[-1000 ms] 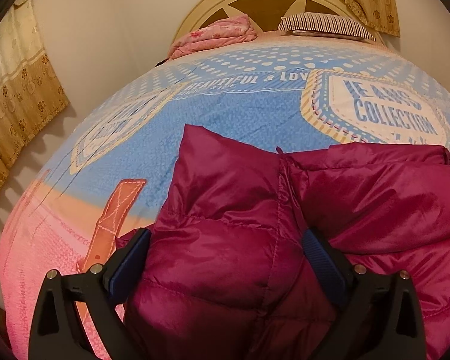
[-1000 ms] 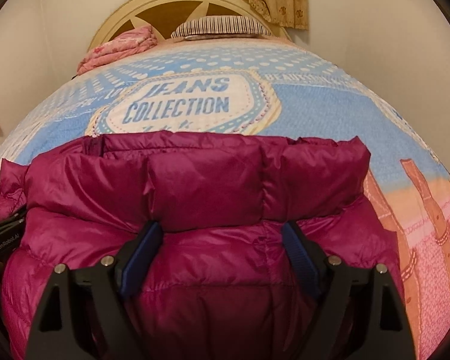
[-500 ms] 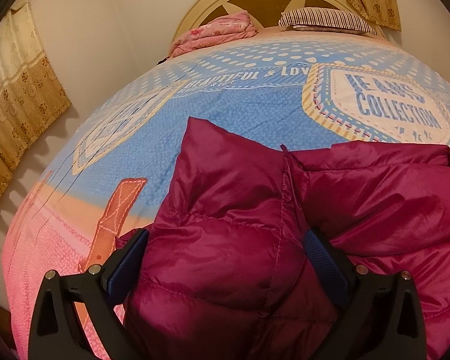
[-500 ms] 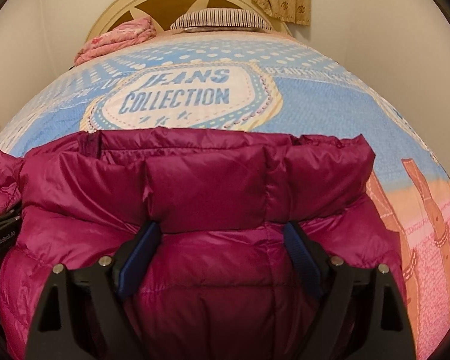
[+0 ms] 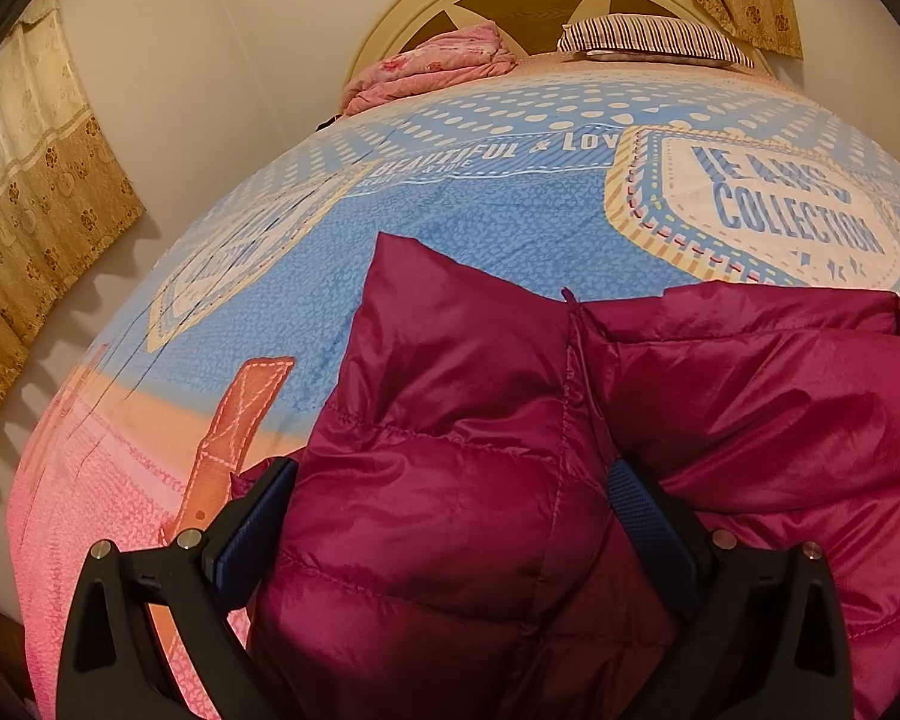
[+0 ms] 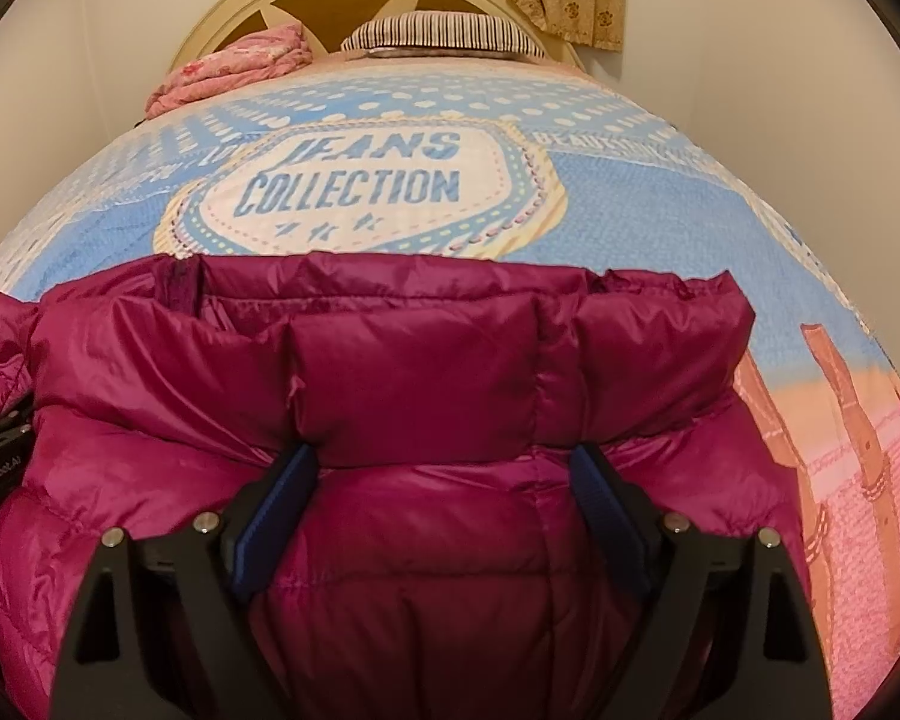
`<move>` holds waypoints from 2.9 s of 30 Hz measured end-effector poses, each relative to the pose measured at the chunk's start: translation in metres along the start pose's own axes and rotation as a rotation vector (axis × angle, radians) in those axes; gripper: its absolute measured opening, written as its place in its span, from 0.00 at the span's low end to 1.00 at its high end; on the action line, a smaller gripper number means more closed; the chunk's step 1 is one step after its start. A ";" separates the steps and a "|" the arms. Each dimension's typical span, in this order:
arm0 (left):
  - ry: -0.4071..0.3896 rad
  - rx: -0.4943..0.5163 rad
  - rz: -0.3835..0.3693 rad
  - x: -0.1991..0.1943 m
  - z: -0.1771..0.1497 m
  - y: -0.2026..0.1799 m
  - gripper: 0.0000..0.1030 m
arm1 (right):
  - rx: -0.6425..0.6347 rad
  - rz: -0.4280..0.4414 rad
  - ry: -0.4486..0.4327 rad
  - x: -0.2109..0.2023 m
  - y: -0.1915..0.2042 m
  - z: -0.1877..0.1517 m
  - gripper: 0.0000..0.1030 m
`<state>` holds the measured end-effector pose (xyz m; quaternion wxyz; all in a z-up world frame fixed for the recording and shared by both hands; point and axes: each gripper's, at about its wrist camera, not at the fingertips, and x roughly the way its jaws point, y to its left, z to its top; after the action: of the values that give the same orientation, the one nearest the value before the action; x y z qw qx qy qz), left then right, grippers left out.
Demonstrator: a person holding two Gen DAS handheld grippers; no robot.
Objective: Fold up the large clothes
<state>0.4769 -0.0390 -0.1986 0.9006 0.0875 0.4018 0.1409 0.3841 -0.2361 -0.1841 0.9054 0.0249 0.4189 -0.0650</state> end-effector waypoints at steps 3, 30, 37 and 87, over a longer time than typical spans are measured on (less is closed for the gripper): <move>0.000 0.000 0.001 0.000 0.000 -0.001 0.99 | -0.005 -0.007 0.002 0.001 0.001 0.000 0.87; -0.094 0.033 -0.083 -0.053 -0.036 -0.010 0.99 | -0.063 0.057 -0.068 -0.039 0.043 -0.031 0.94; -0.063 0.032 -0.086 -0.043 -0.034 -0.015 0.99 | -0.084 0.024 -0.034 -0.031 0.048 -0.028 0.96; -0.078 -0.186 -0.402 -0.155 -0.137 0.133 0.06 | -0.211 -0.118 -0.074 -0.100 0.097 -0.119 1.00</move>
<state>0.2509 0.0426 -0.1445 0.9296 -0.0723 0.3612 -0.0085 0.2431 -0.1187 -0.1860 0.9124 -0.0975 0.3905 -0.0747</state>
